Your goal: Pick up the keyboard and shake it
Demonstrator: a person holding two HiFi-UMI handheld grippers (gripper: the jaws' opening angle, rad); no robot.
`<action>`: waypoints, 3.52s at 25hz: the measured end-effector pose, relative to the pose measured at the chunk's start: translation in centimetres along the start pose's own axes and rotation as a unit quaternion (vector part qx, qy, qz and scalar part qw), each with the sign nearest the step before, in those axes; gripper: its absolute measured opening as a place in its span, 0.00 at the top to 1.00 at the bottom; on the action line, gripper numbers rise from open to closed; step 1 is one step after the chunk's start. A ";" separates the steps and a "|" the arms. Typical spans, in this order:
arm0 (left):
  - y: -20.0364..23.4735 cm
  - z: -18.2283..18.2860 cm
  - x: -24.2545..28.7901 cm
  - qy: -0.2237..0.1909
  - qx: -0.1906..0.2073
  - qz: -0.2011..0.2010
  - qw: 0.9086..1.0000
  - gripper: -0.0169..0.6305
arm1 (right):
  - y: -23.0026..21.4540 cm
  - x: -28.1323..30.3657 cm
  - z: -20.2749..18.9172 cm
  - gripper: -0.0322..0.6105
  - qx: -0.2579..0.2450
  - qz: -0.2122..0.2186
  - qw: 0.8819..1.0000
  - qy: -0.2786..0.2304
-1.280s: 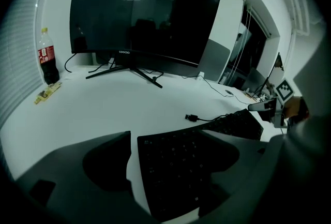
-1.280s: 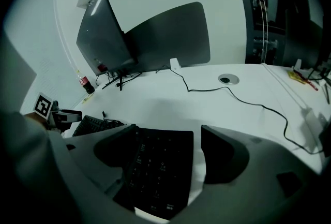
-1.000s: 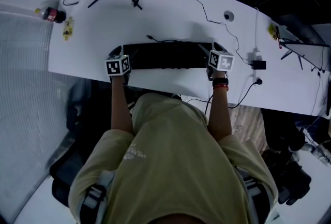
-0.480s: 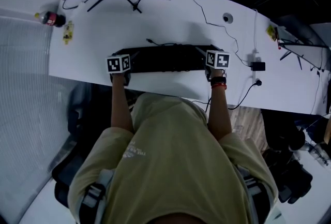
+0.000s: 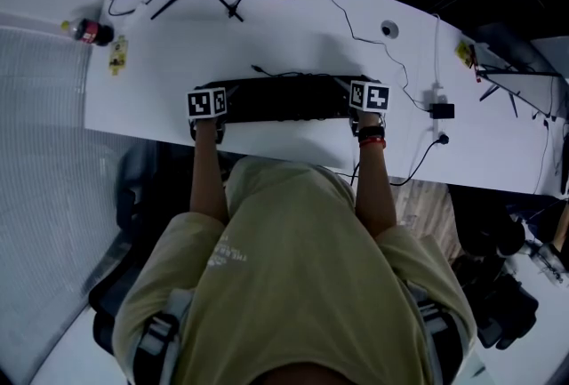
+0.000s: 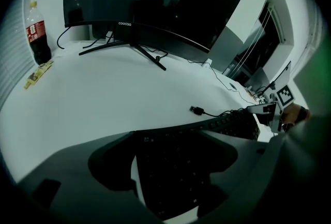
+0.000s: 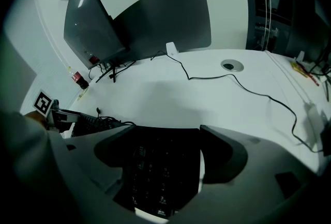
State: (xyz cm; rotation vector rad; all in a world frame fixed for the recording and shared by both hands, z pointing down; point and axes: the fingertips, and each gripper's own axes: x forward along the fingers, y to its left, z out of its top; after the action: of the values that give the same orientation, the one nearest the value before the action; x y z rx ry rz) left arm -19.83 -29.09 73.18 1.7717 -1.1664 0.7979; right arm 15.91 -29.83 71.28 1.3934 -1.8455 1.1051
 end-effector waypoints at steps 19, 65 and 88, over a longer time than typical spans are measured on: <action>-0.6 2.3 -2.9 -0.037 0.024 0.032 0.999 0.41 | 1.1 -2.5 2.4 0.35 -0.003 0.005 0.999 -0.039; -2.1 8.5 -6.5 -0.227 0.076 0.065 0.969 0.49 | 1.6 -5.7 9.2 0.35 -0.081 0.001 0.970 -0.231; -3.8 1.0 -9.7 -0.232 0.060 0.088 0.967 0.49 | 2.3 -9.5 2.6 0.35 -0.093 0.008 0.969 -0.228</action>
State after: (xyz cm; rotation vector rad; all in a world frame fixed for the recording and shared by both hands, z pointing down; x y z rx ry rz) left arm -19.70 -25.40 63.40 2.0431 -1.6288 0.5742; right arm 16.63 -27.22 61.52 1.6171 -2.2131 0.6248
